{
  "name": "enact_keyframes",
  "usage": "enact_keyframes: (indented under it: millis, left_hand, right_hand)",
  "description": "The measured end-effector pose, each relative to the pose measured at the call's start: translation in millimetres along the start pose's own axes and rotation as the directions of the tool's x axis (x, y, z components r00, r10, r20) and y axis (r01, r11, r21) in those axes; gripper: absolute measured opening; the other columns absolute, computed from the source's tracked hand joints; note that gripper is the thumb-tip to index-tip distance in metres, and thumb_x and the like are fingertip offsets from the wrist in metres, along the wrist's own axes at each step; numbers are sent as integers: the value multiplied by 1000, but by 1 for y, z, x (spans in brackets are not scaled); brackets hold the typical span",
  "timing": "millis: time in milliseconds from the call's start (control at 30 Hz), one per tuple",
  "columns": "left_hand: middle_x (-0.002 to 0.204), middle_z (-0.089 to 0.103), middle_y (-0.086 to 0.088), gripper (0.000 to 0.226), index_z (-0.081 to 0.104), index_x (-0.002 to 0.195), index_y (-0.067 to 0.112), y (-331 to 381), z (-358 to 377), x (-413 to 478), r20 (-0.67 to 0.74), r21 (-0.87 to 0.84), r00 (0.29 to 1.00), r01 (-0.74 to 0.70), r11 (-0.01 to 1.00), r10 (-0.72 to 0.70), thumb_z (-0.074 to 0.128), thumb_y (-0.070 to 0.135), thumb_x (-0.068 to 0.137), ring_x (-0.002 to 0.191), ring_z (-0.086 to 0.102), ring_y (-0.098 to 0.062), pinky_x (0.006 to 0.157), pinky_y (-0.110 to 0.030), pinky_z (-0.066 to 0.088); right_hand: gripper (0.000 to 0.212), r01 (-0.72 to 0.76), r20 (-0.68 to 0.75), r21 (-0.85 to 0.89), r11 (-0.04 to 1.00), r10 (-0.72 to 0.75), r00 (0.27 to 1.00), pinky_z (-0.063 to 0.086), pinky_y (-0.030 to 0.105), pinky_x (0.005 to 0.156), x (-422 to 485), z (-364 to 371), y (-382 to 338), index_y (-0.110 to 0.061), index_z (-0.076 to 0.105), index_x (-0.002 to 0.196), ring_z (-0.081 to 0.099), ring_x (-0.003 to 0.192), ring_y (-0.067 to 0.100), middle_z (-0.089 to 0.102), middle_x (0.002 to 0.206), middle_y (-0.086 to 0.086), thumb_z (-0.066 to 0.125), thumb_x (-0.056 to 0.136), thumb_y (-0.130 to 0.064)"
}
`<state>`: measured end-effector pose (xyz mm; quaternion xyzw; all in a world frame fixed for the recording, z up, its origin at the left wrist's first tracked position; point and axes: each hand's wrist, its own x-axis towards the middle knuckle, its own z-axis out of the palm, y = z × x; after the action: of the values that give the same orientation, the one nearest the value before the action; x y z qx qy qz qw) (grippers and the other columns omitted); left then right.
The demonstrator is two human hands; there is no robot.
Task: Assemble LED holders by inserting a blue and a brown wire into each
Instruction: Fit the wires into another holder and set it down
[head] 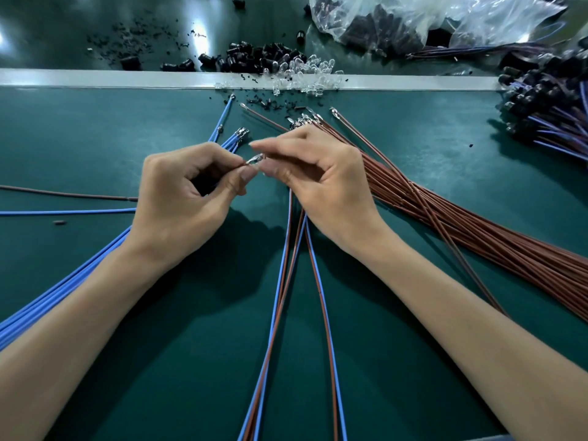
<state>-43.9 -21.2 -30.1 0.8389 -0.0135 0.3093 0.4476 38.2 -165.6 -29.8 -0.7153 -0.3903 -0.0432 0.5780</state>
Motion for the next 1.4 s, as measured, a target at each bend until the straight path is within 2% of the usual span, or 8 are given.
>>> enact_keyframes:
  millis: [100,233,567,667,767,900,1233,1400]
  left_hand:
    - [66,64,27,14,59,78,34,-1,-1,0,7,-21,1000,9,1000,-8,66,24,85,53,55,6,56,-11,43]
    - [65,63,25,18,59,77,35,-2,-1,-1,24,-26,1000,-5,1000,5,66,20,85,52,54,5,53,-13,43]
    - [72,66,11,11,61,84,30,0,0,0,45,-90,998,39,995,-35,67,20,84,53,58,-4,55,-15,47]
    - [83,65,13,19,62,101,22,0,0,1,31,-54,999,-18,998,20,67,12,86,64,62,-10,66,-14,49]
    - [93,63,8,24,60,109,19,-1,1,1,33,-22,996,-83,996,84,63,6,89,77,60,-2,77,-15,46]
    - [90,58,8,18,60,107,25,-1,0,1,40,-84,998,-43,996,46,59,16,92,80,56,-8,74,-29,46]
    - [86,57,11,4,59,96,22,-3,1,3,-44,-50,999,-28,998,26,60,20,93,73,52,5,68,-12,37]
    - [82,63,13,8,59,96,24,0,2,3,-23,-105,998,48,993,-50,60,18,91,72,56,4,71,-16,47]
  right_hand:
    - [23,42,-18,28,999,-41,999,48,15,75,1,-1,3,-1,72,99,60,78,1,65,85,0,75,76,-3]
    - [20,84,-8,54,995,-84,996,52,22,72,1,-3,6,1,73,90,63,75,9,67,83,4,79,71,-2]
    - [23,3,-4,92,996,-2,1000,53,18,74,-1,-3,5,-10,69,95,67,74,5,68,81,-5,78,75,-6]
    - [18,-2,-6,70,998,2,1000,54,19,73,0,-3,5,-6,70,94,67,72,7,68,81,-3,76,77,-7]
    - [17,7,-7,52,999,-6,1000,54,20,72,0,-2,5,-4,70,93,67,71,8,68,80,-2,76,78,-6]
    - [17,21,1,17,1000,-21,1000,57,26,74,-1,-4,5,-1,70,94,69,73,15,69,82,3,76,78,-4]
    - [16,166,17,-106,980,-165,986,54,17,72,-3,-2,2,4,70,88,65,68,13,71,82,9,78,75,-1]
    - [16,224,-12,-139,965,-227,974,53,16,74,-3,-2,2,4,71,87,66,71,11,71,82,7,79,74,-2]
